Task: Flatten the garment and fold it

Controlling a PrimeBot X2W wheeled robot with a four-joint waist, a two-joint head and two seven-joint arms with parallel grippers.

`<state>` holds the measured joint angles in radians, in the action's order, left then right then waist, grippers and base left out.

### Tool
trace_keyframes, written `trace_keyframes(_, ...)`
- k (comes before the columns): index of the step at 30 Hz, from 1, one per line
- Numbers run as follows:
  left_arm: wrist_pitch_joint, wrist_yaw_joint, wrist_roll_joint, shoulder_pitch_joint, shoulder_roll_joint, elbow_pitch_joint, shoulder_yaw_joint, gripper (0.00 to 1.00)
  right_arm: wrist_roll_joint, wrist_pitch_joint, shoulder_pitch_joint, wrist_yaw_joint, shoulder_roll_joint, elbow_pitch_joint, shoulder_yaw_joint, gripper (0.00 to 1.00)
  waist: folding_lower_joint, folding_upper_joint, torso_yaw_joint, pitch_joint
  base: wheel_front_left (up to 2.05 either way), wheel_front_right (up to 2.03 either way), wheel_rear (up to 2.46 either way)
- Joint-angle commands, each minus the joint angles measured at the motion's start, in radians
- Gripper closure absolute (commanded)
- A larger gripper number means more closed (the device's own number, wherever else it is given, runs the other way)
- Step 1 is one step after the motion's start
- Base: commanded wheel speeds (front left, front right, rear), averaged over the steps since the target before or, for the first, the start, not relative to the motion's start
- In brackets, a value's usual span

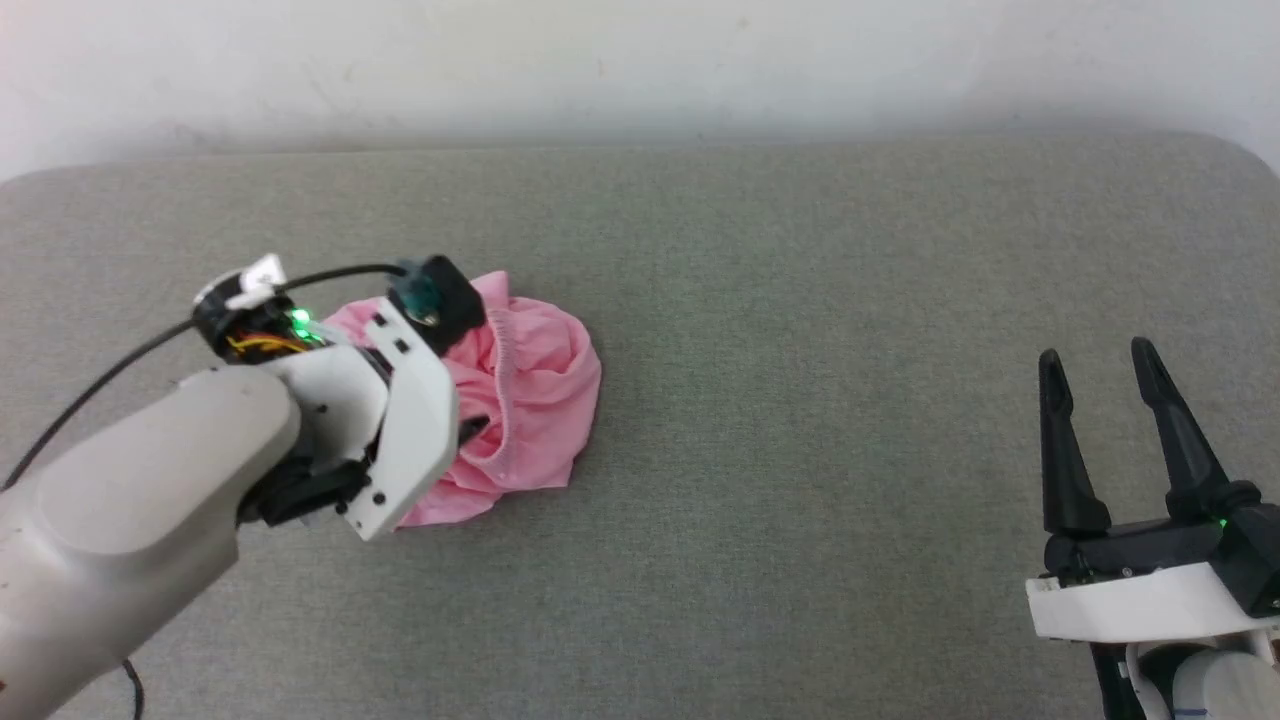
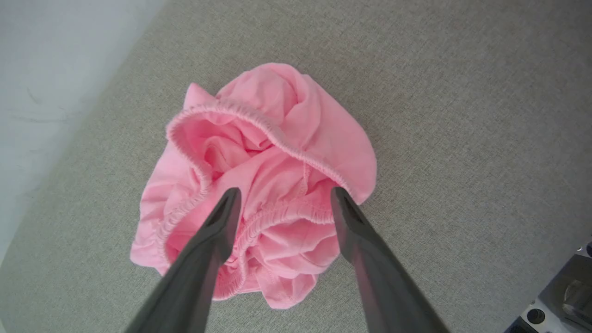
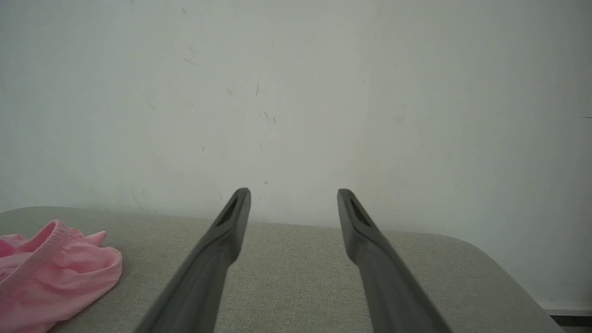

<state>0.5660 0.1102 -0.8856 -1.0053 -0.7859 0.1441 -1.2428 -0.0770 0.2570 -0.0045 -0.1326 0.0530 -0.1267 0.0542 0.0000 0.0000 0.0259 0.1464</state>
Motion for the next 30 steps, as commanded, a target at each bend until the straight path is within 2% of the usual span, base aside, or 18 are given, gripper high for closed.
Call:
trace_keyframes(1,0.009,0.005,0.006,-0.007,0.004,0.000,-0.007,0.00,0.003,0.005,-0.014,0.002,-0.003,-0.004,-0.003,0.00,0.0000,0.0000,-0.012,0.012,0.00,0.00,0.00)
trace_keyframes(11,0.130,0.020,0.051,0.070,0.089,0.025,-0.037,0.00,-0.008,0.005,-0.056,0.002,-0.003,-0.007,-0.012,0.00,0.0000,0.0000,-0.070,0.083,0.00,0.00,0.00)
trace_keyframes(15,0.194,0.020,0.091,0.122,0.103,0.014,-0.037,0.02,-0.011,0.005,-0.070,0.002,-0.003,-0.007,-0.014,0.00,0.0000,0.0000,-0.084,0.106,0.00,0.00,0.00)
trace_keyframes(16,0.200,0.020,0.101,0.128,0.104,0.009,-0.037,0.68,-0.011,0.005,-0.072,0.002,-0.003,-0.006,-0.014,0.00,0.0000,0.0000,-0.086,0.108,0.00,0.00,0.00)
trace_keyframes(17,0.195,0.020,0.101,0.132,0.104,0.003,-0.037,1.00,-0.012,0.005,-0.073,0.002,-0.003,-0.005,-0.012,0.00,0.0000,0.0000,-0.086,0.110,0.00,0.00,0.00)
trace_keyframes(26,0.031,0.020,0.065,0.038,0.099,-0.078,-0.037,1.00,-0.013,0.005,-0.066,0.002,-0.003,0.000,-0.006,0.00,0.0000,0.0000,-0.075,0.080,0.00,0.00,0.00)
trace_keyframes(30,-0.024,0.020,0.065,-0.032,0.136,-0.130,-0.037,1.00,-0.018,0.005,-0.067,0.002,-0.003,0.000,-0.014,0.00,0.0000,0.0000,-0.091,0.063,0.00,0.00,0.00)
